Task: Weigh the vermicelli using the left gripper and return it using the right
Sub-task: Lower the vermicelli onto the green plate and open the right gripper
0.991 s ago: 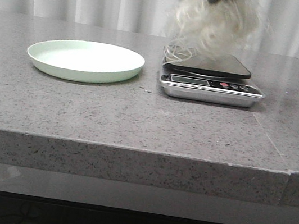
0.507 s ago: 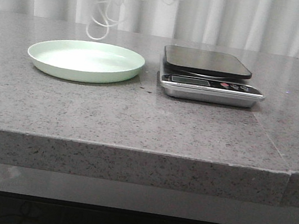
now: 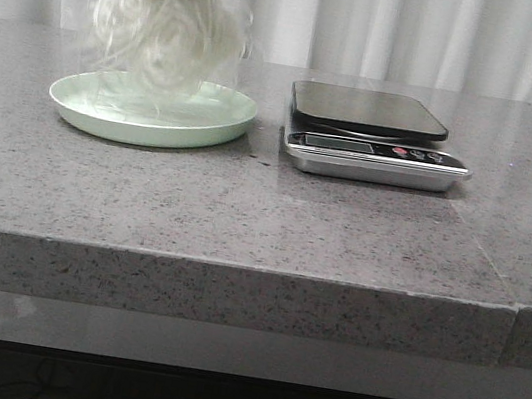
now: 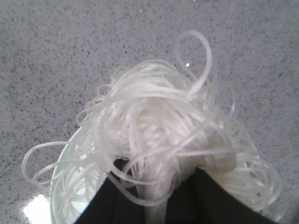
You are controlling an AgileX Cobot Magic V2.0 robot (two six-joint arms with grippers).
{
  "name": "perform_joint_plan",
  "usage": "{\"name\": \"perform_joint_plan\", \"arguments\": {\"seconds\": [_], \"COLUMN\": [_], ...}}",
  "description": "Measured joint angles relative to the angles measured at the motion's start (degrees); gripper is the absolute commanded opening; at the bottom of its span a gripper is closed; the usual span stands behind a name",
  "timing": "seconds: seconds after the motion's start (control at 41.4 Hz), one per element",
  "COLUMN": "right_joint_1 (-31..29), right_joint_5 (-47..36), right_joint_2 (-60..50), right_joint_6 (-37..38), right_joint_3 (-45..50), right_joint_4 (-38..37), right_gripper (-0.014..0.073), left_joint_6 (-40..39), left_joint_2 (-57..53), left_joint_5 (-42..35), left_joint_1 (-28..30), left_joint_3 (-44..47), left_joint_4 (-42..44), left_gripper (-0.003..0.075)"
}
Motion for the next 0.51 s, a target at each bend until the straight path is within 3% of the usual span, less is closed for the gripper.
{"name": "perform_joint_plan", "arguments": {"seconds": [0.169,0.242,0.507], "right_joint_1": [0.00,0.00,-0.10], "right_joint_5": [1.26,1.27,3.88], "right_joint_2": [2.19,2.43,-0.13], "right_joint_6": [0.00,0.00,0.63], "right_joint_3": [-0.27,-0.36,-0.57], "right_joint_4": [0.00,0.00,0.00], "right_gripper": [0.0455,0.0512,0.0513], "left_joint_6": [0.00,0.00,0.00], "left_joint_2": [0.00,0.00,0.00], "left_joint_5": [0.00,0.00,0.00], "left_joint_1": [0.00,0.00,0.00], "left_joint_3": [0.00,0.00,0.00], "left_joint_4": [0.00,0.00,0.00], "left_gripper": [0.0438,0.0438,0.0438]}}
